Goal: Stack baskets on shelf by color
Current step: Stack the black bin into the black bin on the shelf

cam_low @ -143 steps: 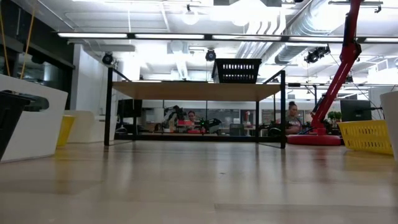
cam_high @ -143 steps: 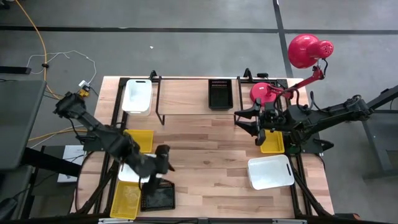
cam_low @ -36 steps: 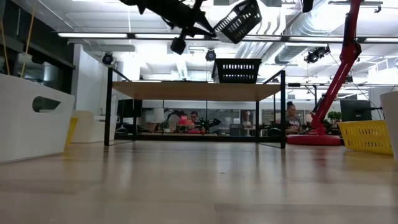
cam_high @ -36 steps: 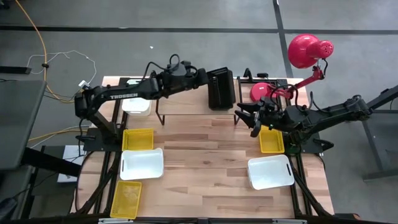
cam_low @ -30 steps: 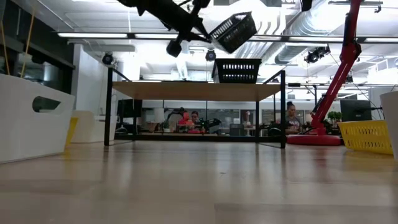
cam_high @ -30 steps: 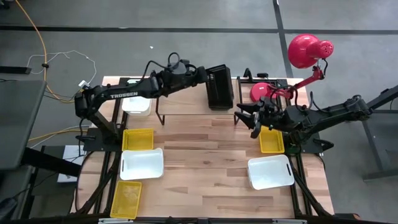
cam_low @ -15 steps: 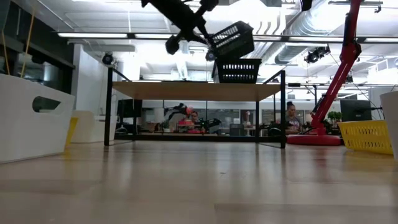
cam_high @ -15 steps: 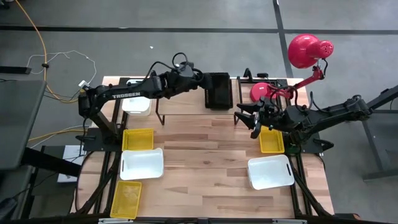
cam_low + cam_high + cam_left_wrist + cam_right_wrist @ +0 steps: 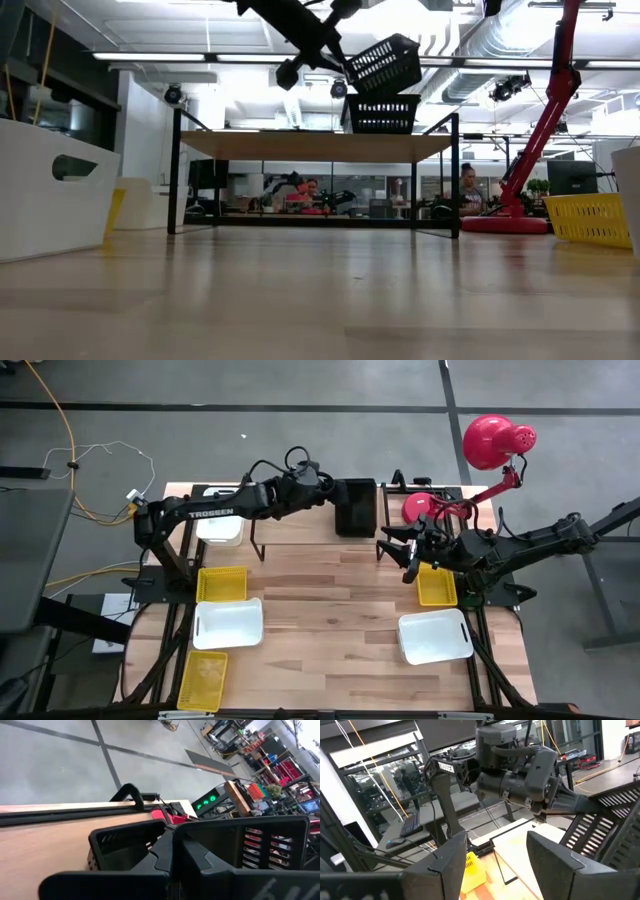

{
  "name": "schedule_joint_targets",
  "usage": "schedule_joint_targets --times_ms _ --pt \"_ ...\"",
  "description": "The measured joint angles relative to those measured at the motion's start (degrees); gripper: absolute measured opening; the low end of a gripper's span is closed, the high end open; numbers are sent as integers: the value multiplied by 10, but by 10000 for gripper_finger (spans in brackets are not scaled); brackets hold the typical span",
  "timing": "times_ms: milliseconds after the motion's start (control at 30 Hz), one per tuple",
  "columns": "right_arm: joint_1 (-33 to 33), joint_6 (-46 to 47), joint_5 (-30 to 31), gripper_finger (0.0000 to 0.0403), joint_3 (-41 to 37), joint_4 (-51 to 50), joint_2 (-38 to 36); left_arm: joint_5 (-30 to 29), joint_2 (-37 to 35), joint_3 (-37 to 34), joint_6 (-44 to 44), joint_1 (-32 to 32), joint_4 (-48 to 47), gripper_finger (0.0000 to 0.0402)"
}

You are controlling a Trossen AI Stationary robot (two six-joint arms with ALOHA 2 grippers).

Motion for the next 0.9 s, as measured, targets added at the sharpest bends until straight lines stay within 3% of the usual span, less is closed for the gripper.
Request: schedule_joint_targets --times_ms 900 --pt "0 2 0 195 0 0 0 3 0 0 31 -9 35 16"
